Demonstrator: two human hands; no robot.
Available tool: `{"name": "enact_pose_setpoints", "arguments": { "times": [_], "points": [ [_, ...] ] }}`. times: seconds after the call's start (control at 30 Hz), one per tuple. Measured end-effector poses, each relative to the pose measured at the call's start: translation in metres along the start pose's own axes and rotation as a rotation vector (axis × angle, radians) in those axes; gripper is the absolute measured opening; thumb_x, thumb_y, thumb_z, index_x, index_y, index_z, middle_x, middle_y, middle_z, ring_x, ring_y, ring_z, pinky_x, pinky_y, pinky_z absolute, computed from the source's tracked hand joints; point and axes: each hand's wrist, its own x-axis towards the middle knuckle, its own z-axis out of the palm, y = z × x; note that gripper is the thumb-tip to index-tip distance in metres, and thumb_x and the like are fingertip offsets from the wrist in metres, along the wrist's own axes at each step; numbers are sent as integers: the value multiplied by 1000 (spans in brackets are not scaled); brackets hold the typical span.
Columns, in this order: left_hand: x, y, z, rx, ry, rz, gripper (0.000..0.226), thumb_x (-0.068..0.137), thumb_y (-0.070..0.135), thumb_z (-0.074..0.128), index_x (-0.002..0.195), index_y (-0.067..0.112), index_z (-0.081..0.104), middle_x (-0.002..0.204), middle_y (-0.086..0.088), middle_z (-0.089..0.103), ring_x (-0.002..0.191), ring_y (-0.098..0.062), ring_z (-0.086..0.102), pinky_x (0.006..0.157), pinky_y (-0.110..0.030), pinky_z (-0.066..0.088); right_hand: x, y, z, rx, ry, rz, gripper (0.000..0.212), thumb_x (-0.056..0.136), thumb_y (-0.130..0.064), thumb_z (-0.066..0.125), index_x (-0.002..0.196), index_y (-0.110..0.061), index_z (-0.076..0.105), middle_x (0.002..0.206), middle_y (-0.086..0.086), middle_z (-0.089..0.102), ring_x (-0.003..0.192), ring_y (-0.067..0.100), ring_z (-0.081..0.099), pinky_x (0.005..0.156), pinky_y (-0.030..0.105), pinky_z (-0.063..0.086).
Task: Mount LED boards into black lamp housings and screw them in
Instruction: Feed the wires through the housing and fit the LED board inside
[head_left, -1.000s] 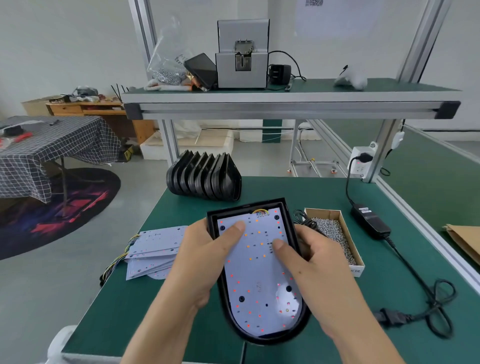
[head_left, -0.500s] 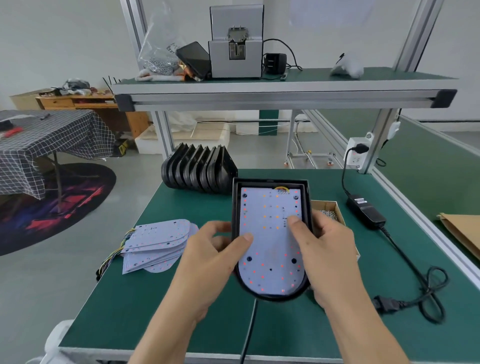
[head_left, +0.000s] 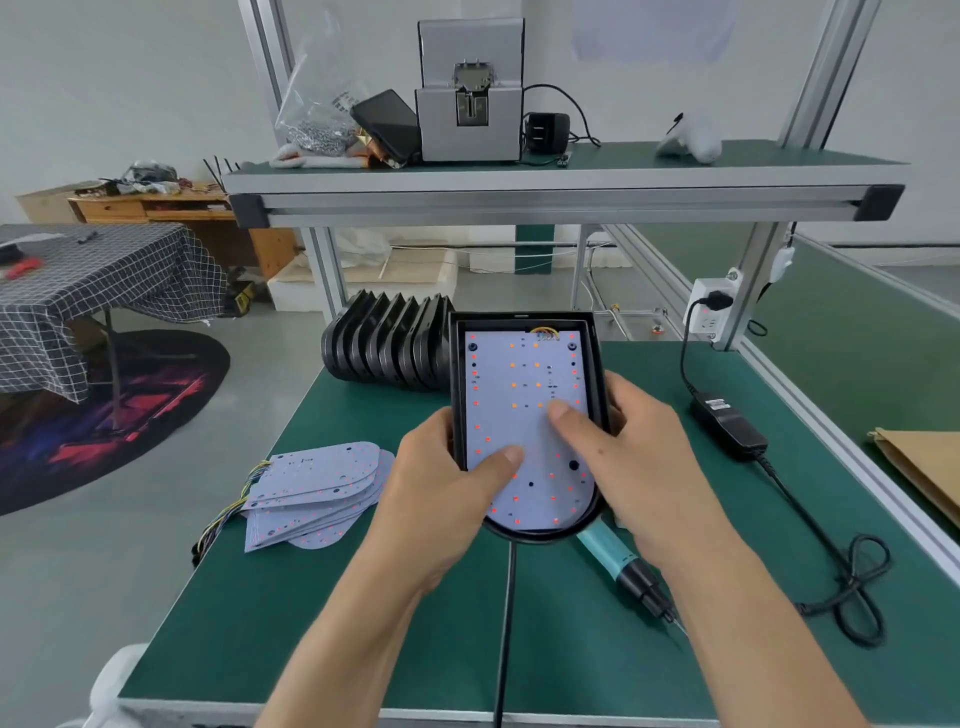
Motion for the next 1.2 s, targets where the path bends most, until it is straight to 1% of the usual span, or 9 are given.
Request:
{"name": "enact_pose_setpoints", "arguments": {
  "times": [0.37, 0.53, 0.6, 0.67, 0.73, 0.8, 0.93, 1.07, 1.2],
  "points": [
    [58, 63, -9, -93, 12, 137, 22, 86, 10, 79, 103, 21, 71, 100, 7, 81, 91, -12, 78, 74, -22, 60, 45, -46, 6, 105, 75, -202, 24, 94, -4, 72, 101, -27, 73, 94, -17, 79, 83, 1, 74, 69, 13, 54],
    [79, 84, -10, -119, 5, 225, 18, 90, 8, 77, 99, 23, 72, 95, 10, 81, 89, -12, 78, 73, -21, 60, 66, -62, 2, 135, 46, -338, 22, 98, -18, 68, 119, -21, 72, 109, -12, 79, 99, 6, 73, 80, 18, 55],
    [82, 85, -10, -147, 51, 262, 19, 88, 11, 77, 98, 26, 71, 95, 13, 81, 92, -11, 78, 76, -21, 60, 61, -50, 0, 185, -59, -281, 30, 102, -40, 61, 127, -24, 69, 118, -7, 76, 107, 13, 72, 84, 29, 57],
    [86, 86, -13, -188, 99, 286, 20, 87, 13, 77, 100, 27, 71, 96, 16, 80, 94, -9, 77, 79, -22, 60, 40, -24, -4, 89, -83, -95, 42, 94, -66, 55, 115, -32, 69, 99, -9, 73, 86, 12, 67, 71, 35, 51],
    [90, 90, -18, -217, 129, 311, 22, 83, 16, 76, 102, 26, 71, 98, 16, 80, 96, -10, 77, 82, -23, 60, 2, 15, -2, -208, -177, 105, 50, 76, -83, 56, 106, -44, 61, 77, -12, 64, 67, 3, 58, 67, 26, 43],
    [94, 94, -20, -233, 142, 329, 24, 81, 17, 74, 104, 23, 71, 101, 11, 81, 99, -14, 77, 86, -29, 61, -41, 48, 10, -569, -442, 244, 67, 65, -94, 59, 115, -51, 61, 76, -15, 66, 67, -4, 61, 64, 19, 43],
    [97, 100, -18, -265, 158, 362, 24, 86, 11, 73, 109, 17, 71, 108, 2, 80, 104, -22, 77, 92, -40, 61, -74, 69, 37, -491, -695, 320, 28, 87, -55, 60, 89, -29, 72, 66, -11, 71, 50, 3, 53, 59, 25, 49],
    [98, 97, -23, -256, 204, 380, 22, 91, 7, 70, 111, 15, 72, 106, 4, 81, 102, -20, 77, 87, -36, 62, -73, 55, 48, 14, -768, 645, 43, 93, -49, 44, 96, -22, 78, 72, 2, 73, 56, 16, 59, 59, 24, 48],
    [99, 90, -26, -297, 199, 305, 28, 90, 7, 71, 118, 9, 69, 111, 0, 80, 105, -22, 76, 91, -38, 62, -89, 61, 49, -248, -685, 364, 32, 94, -49, 61, 84, -19, 69, 77, 5, 76, 58, 9, 58, 65, 25, 49]
  ]
}}
